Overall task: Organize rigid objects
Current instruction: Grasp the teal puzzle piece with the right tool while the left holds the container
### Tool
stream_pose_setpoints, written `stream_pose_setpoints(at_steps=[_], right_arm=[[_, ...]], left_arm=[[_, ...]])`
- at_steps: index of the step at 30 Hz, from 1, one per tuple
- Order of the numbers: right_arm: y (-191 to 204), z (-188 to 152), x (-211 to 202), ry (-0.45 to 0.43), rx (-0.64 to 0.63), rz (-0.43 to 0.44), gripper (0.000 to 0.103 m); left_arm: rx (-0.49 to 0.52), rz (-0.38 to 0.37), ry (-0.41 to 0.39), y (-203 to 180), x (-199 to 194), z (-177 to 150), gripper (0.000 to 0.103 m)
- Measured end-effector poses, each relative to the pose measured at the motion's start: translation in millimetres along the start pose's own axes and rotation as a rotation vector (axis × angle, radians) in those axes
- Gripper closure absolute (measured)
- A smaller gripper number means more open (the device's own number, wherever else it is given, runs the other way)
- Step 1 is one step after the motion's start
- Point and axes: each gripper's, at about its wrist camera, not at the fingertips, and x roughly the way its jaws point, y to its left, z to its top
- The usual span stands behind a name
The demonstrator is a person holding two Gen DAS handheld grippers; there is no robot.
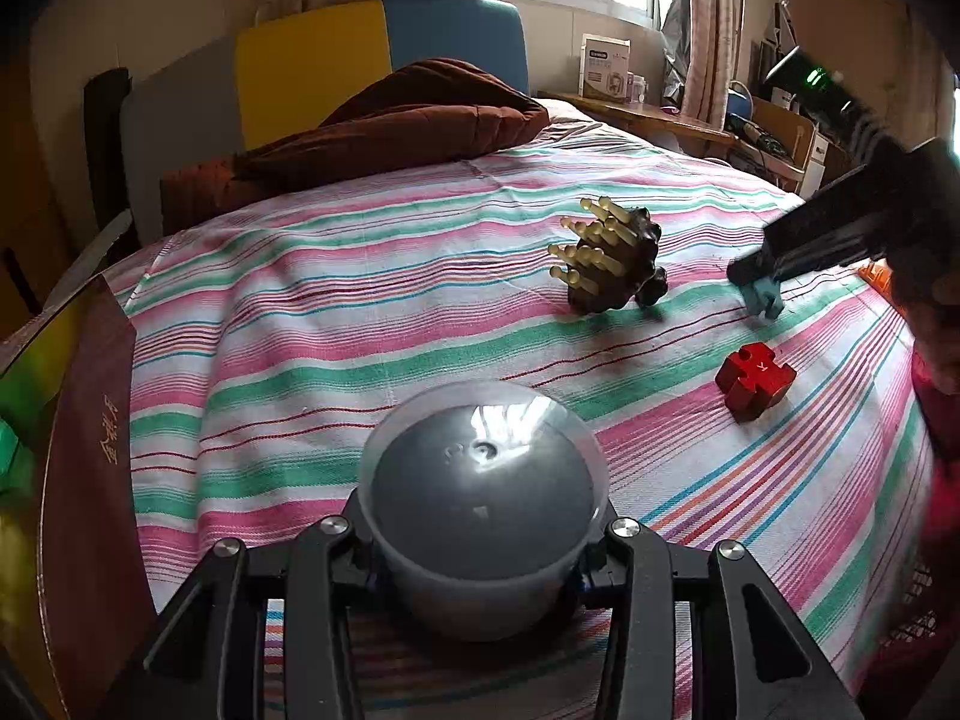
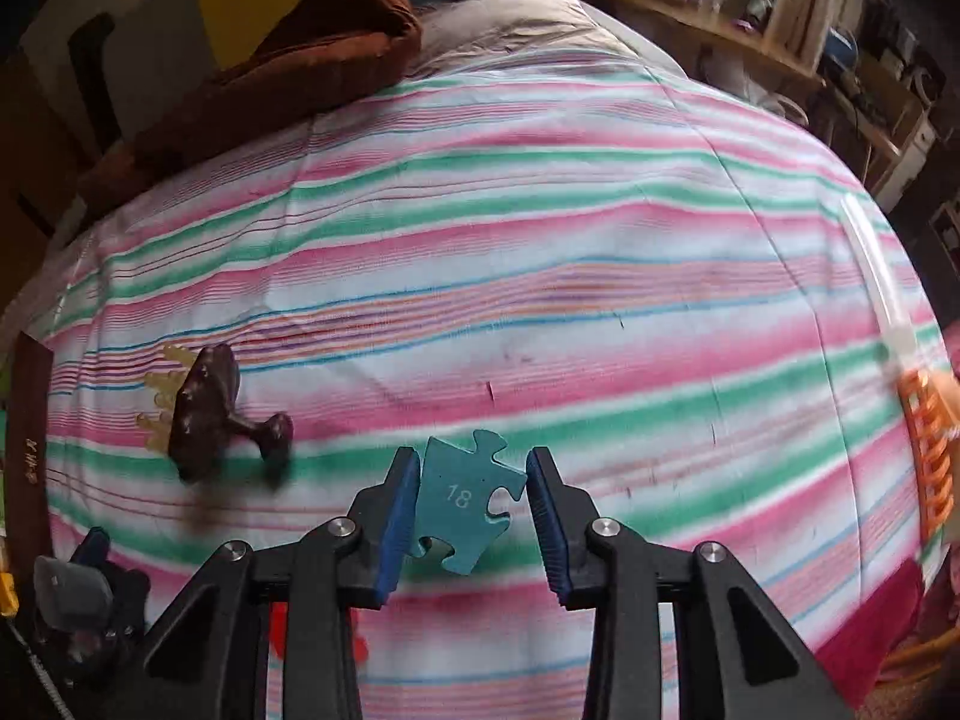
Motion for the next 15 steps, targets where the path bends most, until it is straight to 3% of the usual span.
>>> stream_pose_setpoints(at_steps=[2, 12, 15], right_arm=[[-6, -5, 8, 0.042, 0.005, -0.014, 0.067], [-40, 3, 12, 0.041, 0.100, 0.069, 0.066], [-25, 7, 19, 0.027, 0.030, 0.045, 0.058]], left_arm=[[-0.003, -0.003, 0.000, 0, 0, 0, 0.059], [-0.055, -0.057, 0.012, 8, 1, 2, 0.057], [-0.063, -0.073, 0.022, 10, 1, 3, 0.056]])
